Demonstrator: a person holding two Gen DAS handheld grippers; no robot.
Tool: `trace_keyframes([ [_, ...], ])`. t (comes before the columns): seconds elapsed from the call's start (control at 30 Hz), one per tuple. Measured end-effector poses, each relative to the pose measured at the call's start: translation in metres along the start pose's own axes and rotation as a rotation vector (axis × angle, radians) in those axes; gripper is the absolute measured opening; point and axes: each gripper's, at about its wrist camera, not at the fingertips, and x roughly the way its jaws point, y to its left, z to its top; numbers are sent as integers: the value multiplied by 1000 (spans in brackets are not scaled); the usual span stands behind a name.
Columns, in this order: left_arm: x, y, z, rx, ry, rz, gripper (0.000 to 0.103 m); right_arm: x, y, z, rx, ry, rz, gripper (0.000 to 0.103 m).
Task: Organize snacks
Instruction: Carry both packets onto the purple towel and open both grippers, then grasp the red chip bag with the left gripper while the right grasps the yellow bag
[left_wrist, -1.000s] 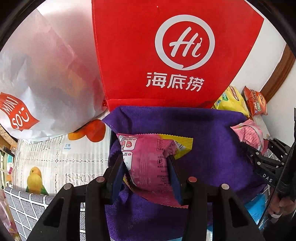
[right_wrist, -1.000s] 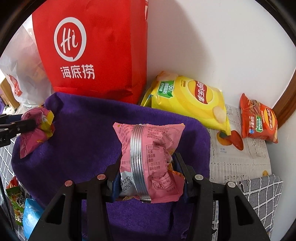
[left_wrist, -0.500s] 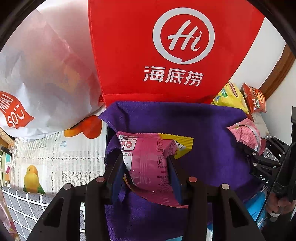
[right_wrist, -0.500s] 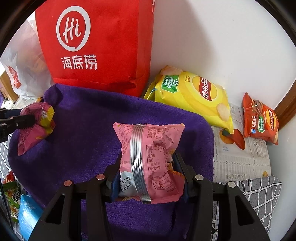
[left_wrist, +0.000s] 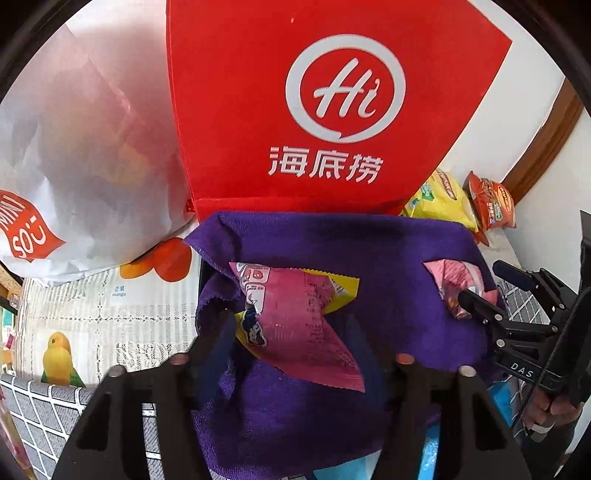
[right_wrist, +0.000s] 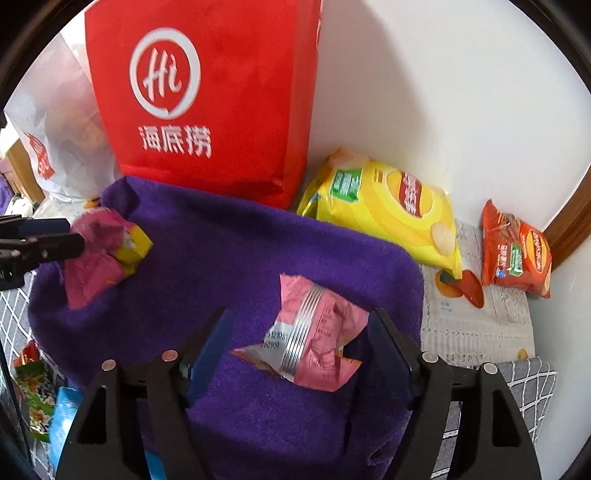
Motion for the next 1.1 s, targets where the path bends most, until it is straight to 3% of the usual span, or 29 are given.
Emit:
trace_keyframes([
  [0.17, -11, -3, 0, 10, -19, 14, 62, -21, 3, 6, 5, -44, -26, 79],
  [0.33, -27, -6, 1, 14, -45, 17, 62, -47, 8, 12, 53, -72, -96, 87],
  [0.5, -55, -8, 0, 11, -105, -3, 62, -73, 17, 4, 28, -97, -178, 87],
  [0.7, -89, -17, -6, 34, -168, 14, 62, -115, 14, -17, 66, -162, -165, 87],
  [0.83, -112, -22, -9, 34, -212, 4, 62, -143, 18, -33, 99, -150, -145, 87],
  [0.93, -128, -30, -18, 36, -224, -20, 62, -164, 25, -45, 99, -163, -99, 87],
  [1.1, -146, -35, -38, 32, -216, -52, 62, -192, 32, -64, 106, -215, -112, 87],
])
